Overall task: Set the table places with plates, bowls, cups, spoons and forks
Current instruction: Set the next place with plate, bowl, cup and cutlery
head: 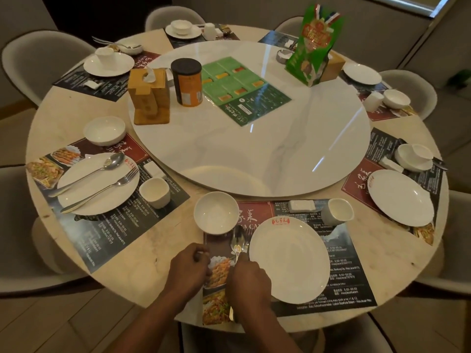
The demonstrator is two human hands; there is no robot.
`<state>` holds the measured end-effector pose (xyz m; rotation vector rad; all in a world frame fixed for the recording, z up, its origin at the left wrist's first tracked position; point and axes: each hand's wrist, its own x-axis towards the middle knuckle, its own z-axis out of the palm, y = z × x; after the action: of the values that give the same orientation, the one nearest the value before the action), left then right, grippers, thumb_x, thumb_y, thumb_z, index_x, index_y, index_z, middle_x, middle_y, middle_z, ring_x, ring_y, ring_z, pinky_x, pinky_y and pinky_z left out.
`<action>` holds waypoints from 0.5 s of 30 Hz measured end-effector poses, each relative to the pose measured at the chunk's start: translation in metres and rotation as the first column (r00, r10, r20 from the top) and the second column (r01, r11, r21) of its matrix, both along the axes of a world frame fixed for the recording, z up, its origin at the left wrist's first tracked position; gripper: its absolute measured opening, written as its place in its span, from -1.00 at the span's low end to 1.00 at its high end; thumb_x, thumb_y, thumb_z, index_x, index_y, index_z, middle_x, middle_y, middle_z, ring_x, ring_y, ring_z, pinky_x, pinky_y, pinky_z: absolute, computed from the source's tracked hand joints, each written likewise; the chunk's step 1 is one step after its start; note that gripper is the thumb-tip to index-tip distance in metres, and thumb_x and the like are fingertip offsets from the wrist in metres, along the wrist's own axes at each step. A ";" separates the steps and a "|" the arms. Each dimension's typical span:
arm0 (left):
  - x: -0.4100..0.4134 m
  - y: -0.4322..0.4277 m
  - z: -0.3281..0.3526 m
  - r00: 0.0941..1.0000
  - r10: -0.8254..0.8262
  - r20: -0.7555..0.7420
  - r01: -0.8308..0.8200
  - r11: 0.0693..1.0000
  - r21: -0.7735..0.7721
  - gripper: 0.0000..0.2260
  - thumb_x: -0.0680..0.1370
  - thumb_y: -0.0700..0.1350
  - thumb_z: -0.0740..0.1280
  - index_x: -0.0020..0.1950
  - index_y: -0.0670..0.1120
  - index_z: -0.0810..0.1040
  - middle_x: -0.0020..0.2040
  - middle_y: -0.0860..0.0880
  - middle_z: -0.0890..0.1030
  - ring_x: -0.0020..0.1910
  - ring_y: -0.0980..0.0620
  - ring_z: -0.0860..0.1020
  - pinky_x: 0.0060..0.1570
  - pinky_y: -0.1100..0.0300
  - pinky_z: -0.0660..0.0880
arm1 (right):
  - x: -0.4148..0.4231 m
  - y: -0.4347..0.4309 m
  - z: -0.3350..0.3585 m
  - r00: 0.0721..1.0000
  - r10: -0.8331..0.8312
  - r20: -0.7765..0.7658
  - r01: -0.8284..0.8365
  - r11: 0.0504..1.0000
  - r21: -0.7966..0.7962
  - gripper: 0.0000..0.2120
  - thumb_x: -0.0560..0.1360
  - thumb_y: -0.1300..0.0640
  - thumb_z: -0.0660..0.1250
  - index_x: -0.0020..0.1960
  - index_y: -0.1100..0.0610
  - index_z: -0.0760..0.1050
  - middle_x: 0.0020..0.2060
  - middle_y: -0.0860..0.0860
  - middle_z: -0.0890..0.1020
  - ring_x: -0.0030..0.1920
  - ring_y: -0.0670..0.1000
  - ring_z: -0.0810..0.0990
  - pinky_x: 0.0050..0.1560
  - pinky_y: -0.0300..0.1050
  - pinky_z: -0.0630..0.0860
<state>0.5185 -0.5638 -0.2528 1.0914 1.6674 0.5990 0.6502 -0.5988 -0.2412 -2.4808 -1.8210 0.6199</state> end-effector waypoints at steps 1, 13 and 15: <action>-0.002 -0.001 0.001 1.000 -0.022 -0.004 0.022 1.000 0.000 -0.84 0.59 -0.14 0.24 0.04 0.04 0.59 -0.21 -0.04 0.67 -0.30 0.02 0.66 -0.25 0.06 0.65 | -0.001 0.000 -0.001 1.000 -0.013 0.009 0.012 1.000 0.010 -0.75 0.57 0.10 0.29 0.24 0.08 0.47 0.04 0.02 0.67 -0.04 0.01 0.67 -0.04 -0.14 0.59; -0.008 -0.011 -0.002 0.982 -0.172 -0.083 0.174 0.985 0.016 -0.84 0.54 -0.12 0.31 -0.01 0.15 0.57 -0.08 0.03 0.66 -0.17 0.05 0.65 -0.09 -0.01 0.65 | -0.007 -0.001 -0.005 0.921 -0.310 -0.237 0.315 0.949 -0.017 -0.80 0.49 -0.04 0.33 0.00 0.04 0.64 -0.15 -0.05 0.68 -0.17 -0.05 0.64 -0.13 -0.14 0.62; -0.004 -0.013 -0.003 0.976 -0.184 -0.115 0.188 0.982 0.025 -0.85 0.53 -0.13 0.31 0.01 0.10 0.59 -0.09 0.02 0.67 -0.14 0.04 0.65 -0.05 -0.02 0.63 | -0.003 -0.004 -0.003 0.892 -0.336 -0.303 0.337 0.940 -0.050 -0.81 0.50 -0.05 0.34 -0.04 0.04 0.65 -0.18 -0.06 0.66 -0.18 -0.07 0.62 -0.12 -0.13 0.62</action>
<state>0.5142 -0.5764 -0.2559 1.3116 1.6325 0.4549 0.6473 -0.6024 -0.2443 -2.4393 -1.2442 0.9123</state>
